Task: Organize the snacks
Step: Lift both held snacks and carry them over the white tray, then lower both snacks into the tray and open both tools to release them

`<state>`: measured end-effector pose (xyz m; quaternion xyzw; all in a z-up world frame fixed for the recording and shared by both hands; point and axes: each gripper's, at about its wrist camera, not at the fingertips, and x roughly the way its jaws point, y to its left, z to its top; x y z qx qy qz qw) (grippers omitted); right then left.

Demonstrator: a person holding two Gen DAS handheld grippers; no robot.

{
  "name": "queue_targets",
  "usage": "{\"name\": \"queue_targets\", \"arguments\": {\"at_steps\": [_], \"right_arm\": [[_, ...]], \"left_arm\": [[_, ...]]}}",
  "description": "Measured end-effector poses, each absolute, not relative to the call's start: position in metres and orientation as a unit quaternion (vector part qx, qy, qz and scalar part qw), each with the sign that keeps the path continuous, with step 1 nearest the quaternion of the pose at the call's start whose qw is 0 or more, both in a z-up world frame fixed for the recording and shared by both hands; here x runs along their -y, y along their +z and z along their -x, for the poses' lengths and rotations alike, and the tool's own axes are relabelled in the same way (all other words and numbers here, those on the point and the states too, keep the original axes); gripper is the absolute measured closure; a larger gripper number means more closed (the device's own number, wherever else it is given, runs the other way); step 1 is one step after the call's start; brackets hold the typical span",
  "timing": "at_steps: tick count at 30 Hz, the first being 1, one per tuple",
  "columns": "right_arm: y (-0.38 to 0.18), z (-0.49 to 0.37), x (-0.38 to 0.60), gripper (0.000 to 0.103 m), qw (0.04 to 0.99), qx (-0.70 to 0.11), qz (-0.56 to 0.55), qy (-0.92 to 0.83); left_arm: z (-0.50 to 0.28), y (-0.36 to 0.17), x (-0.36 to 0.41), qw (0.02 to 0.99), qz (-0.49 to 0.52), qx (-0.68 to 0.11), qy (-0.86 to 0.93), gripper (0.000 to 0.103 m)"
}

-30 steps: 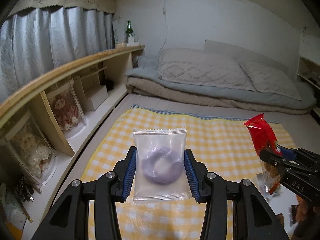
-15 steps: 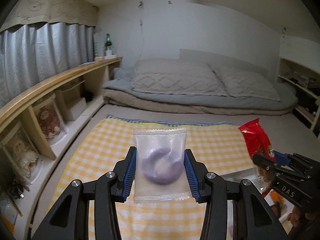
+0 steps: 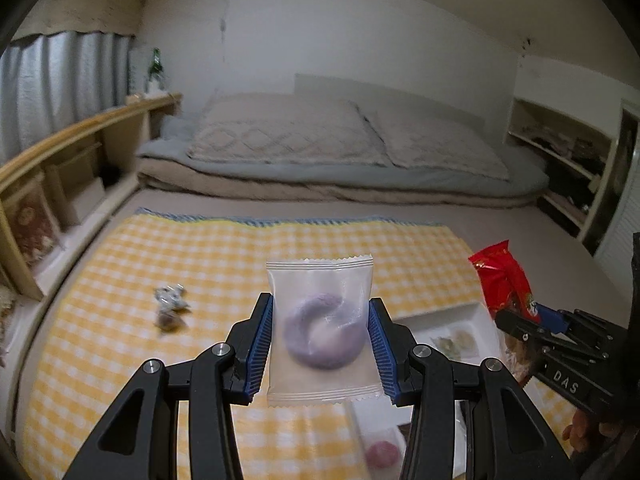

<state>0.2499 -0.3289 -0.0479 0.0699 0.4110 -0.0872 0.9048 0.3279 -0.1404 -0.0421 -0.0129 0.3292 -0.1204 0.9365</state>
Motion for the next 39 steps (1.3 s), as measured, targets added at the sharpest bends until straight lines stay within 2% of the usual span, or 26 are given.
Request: {"name": "queue_targets", "arguments": {"at_steps": [11,20,28,33,36,39], "right_arm": [[-0.094,-0.232,0.393,0.068,0.865,-0.459,-0.155,-0.133],[-0.146,-0.227,0.387,0.068,0.819,-0.531,-0.189,-0.108],[-0.184,-0.217,0.383,0.068,0.792,-0.565,-0.205,-0.107],[-0.203,-0.214,0.379,0.068,0.778,-0.585,-0.203,-0.105],[-0.208,-0.216,0.378,0.068,0.777,-0.588,-0.2,-0.106],[-0.21,-0.22,0.379,0.068,0.777,-0.588,-0.197,-0.108]], "left_arm": [[-0.385,-0.087,0.191,0.882,0.04,-0.437,-0.171,0.058],[-0.432,-0.136,0.22,0.829,0.067,-0.521,-0.192,0.058],[-0.46,-0.177,0.22,0.809,0.098,-0.555,-0.17,0.057],[-0.477,-0.189,0.229,0.817,0.087,-0.544,-0.17,0.056],[-0.483,-0.196,0.232,0.826,0.083,-0.532,-0.168,0.053],[-0.485,-0.203,0.233,0.828,0.082,-0.53,-0.164,0.038]]}}
